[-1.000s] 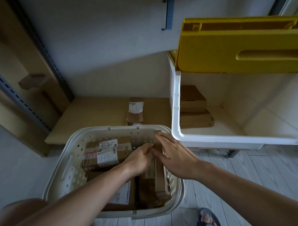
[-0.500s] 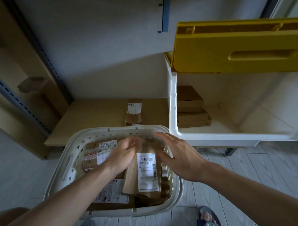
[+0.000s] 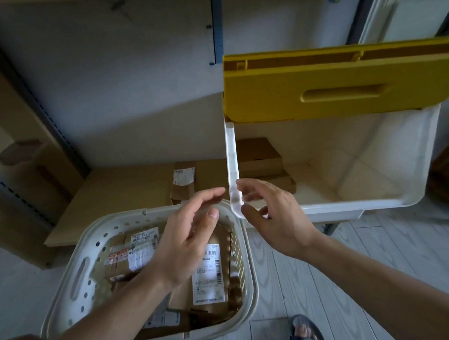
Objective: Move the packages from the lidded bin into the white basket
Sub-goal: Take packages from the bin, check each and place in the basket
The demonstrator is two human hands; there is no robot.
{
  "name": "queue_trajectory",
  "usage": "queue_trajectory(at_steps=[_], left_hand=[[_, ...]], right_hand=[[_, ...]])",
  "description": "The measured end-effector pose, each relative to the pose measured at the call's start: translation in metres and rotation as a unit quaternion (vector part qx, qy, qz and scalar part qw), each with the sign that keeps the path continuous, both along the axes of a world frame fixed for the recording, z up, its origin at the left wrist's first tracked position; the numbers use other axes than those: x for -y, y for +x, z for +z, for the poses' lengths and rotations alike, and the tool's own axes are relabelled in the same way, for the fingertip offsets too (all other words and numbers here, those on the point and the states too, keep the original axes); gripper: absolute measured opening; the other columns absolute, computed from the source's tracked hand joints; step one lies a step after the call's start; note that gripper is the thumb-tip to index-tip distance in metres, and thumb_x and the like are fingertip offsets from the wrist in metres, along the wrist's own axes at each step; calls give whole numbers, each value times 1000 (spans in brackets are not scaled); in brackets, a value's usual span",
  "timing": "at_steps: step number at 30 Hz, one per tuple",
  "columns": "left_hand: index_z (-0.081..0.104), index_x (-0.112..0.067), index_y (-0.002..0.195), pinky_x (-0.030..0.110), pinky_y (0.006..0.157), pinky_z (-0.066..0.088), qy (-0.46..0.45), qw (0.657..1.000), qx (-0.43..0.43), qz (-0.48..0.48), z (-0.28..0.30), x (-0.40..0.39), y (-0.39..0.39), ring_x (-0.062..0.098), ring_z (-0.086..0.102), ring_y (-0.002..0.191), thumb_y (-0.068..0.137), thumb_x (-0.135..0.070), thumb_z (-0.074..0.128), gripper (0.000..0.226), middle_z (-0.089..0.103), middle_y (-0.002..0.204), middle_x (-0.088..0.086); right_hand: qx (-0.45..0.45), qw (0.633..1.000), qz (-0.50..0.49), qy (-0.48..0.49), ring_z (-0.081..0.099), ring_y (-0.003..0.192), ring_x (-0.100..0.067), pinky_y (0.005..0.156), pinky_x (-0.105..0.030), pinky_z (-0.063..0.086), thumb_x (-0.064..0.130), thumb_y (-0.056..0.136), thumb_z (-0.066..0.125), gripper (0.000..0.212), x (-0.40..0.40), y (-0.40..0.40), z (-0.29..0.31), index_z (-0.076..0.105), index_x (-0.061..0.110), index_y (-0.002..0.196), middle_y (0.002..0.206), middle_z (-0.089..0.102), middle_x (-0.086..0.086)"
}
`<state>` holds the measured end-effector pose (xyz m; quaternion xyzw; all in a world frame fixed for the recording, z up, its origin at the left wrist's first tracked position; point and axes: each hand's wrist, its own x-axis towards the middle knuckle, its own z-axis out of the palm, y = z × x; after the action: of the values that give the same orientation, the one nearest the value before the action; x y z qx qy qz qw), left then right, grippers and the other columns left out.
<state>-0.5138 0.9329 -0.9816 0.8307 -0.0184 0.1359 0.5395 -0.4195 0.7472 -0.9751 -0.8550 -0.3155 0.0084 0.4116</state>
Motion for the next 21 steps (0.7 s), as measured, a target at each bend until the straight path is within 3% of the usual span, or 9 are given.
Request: queue_trajectory(at_steps=[2, 6, 15, 19, 21], left_hand=[[56, -24, 141, 48, 110, 47, -25, 999, 19, -7, 5, 9, 2, 15, 58, 131, 99, -41, 50, 45, 66, 135, -9], [56, -15, 140, 36, 114, 44, -42, 997, 57, -27, 18, 29, 16, 9, 54, 136, 101, -22, 48, 40, 63, 140, -9], [54, -21, 143, 24, 112, 40, -64, 996, 49, -38, 32, 74, 56, 0, 50, 137, 100, -30, 48, 44, 59, 143, -13], [54, -27, 141, 16, 108, 41, -65, 997, 38, -23, 25, 85, 73, -3, 50, 136, 100, -31, 48, 42, 59, 143, -14], [54, -27, 140, 17, 109, 42, -71, 997, 24, -2, 19, 92, 89, -4, 50, 134, 100, -28, 49, 40, 59, 142, -14]], right_hand=[[0, 1000, -21, 18, 59, 110, 3, 75, -8, 50, 22, 99, 59, 44, 8, 7, 3, 52, 26, 143, 133, 61, 13], [-2, 998, -53, 43, 60, 113, 0, 73, -5, 47, 19, 98, 58, 46, 27, 16, 9, 53, 23, 143, 135, 61, 12], [14, 992, -104, 65, 63, 108, -2, 75, -20, 54, 15, 96, 61, 44, 71, 37, 18, 57, 22, 139, 127, 65, 10], [19, 991, -122, 51, 63, 106, -2, 74, -12, 51, 14, 95, 62, 43, 88, 49, 12, 58, 20, 138, 124, 65, 11], [28, 991, -128, 28, 63, 106, -4, 80, -18, 53, 15, 94, 62, 44, 88, 57, 6, 58, 19, 138, 126, 65, 9]])
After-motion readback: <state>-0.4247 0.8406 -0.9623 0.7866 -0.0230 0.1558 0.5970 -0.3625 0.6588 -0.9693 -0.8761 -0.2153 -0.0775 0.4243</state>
